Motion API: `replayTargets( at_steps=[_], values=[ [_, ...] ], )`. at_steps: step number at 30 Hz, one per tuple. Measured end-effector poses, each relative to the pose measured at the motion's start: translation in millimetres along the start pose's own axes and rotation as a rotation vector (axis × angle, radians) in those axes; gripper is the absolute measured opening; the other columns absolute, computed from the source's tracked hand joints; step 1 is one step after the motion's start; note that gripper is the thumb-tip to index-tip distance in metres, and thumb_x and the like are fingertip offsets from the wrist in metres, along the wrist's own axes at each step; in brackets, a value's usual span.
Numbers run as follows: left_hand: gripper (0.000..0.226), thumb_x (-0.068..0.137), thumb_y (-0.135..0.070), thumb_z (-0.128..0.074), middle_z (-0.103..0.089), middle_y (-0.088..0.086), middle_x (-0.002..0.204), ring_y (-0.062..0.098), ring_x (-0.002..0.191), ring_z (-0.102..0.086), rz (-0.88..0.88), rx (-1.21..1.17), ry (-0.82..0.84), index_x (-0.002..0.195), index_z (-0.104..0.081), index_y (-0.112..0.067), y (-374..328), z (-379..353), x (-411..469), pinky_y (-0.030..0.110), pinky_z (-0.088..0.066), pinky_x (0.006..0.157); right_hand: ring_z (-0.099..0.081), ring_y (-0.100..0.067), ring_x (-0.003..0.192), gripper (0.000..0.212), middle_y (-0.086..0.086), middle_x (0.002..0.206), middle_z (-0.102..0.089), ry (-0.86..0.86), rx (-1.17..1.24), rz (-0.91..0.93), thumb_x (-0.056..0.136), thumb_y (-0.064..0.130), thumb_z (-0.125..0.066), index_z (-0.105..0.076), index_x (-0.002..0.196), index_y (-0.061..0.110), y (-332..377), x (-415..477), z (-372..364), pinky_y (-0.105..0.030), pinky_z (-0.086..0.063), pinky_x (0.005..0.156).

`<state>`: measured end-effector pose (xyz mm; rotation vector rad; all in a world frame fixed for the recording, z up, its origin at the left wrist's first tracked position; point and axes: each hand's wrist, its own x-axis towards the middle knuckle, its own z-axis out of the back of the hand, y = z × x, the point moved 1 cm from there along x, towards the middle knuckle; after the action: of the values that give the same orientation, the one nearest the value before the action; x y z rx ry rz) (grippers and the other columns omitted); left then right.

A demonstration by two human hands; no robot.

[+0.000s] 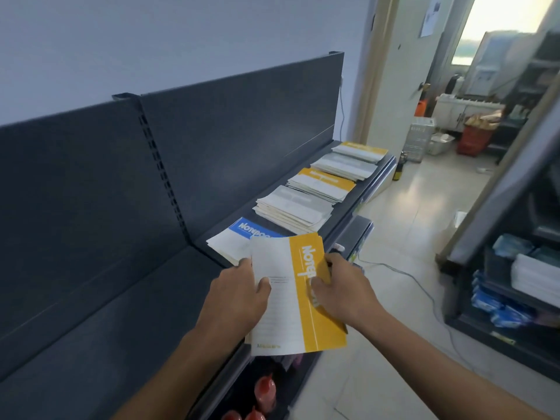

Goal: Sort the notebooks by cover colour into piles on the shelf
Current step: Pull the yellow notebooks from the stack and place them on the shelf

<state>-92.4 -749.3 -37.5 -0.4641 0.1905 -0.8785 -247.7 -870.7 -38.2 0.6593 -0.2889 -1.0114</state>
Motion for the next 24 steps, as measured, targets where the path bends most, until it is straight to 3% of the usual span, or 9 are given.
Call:
replayTargets(
  at_steps=[2, 5, 11, 15, 24],
  values=[
    [0.038, 0.099, -0.046, -0.049, -0.062, -0.004, 0.106, 0.015, 0.091, -0.06, -0.027, -0.007, -0.009, 0.126, -0.049, -0.02, -11, -7, 25, 0.03, -0.051, 0.069, -0.054, -0.019, 0.083, 0.028, 0.001, 0.105, -0.065, -0.017, -0.012, -0.019, 0.091, 0.03, -0.057, -0.053, 0.117, 0.019, -7, 21, 7, -0.035, -0.045, 0.071],
    [0.04, 0.099, -0.046, -0.048, -0.064, -0.001, 0.107, 0.019, 0.095, -0.06, -0.065, -0.006, -0.003, 0.126, -0.05, -0.017, -25, -20, 60, 0.036, -0.053, 0.08, -0.059, -0.023, 0.091, 0.032, -0.002, 0.111, -0.067, -0.027, -0.02, -0.07, 0.092, 0.031, -0.057, -0.053, 0.122, 0.02, -14, 48, 17, -0.037, -0.05, 0.078],
    [0.028, 0.098, -0.045, -0.048, -0.063, 0.0, 0.1, 0.018, 0.09, -0.058, -0.14, 0.008, 0.017, 0.111, -0.052, -0.021, -53, -40, 113, 0.04, -0.053, 0.079, -0.063, -0.026, 0.102, 0.039, -0.003, 0.12, -0.066, -0.067, -0.023, -0.13, 0.094, 0.032, -0.056, -0.05, 0.131, 0.021, -31, 93, 38, -0.042, -0.054, 0.088],
    [0.027, 0.098, -0.045, -0.049, -0.065, -0.001, 0.098, 0.013, 0.081, -0.057, -0.204, 0.004, 0.006, 0.108, -0.052, -0.02, -75, -50, 142, 0.033, -0.047, 0.068, -0.064, -0.026, 0.105, 0.044, -0.004, 0.125, -0.064, -0.071, -0.001, -0.171, 0.095, 0.035, -0.056, -0.048, 0.137, 0.021, -47, 118, 51, -0.046, -0.055, 0.09],
    [0.041, 0.098, -0.047, -0.051, -0.066, -0.002, 0.103, 0.012, 0.083, -0.056, -0.197, 0.028, 0.015, 0.126, -0.053, -0.018, -144, -99, 199, 0.027, -0.043, 0.068, -0.061, -0.019, 0.094, 0.038, 0.004, 0.104, -0.059, -0.054, 0.068, -0.181, 0.092, 0.03, -0.059, -0.053, 0.128, 0.023, -110, 182, 97, -0.038, -0.054, 0.081]
  ],
)
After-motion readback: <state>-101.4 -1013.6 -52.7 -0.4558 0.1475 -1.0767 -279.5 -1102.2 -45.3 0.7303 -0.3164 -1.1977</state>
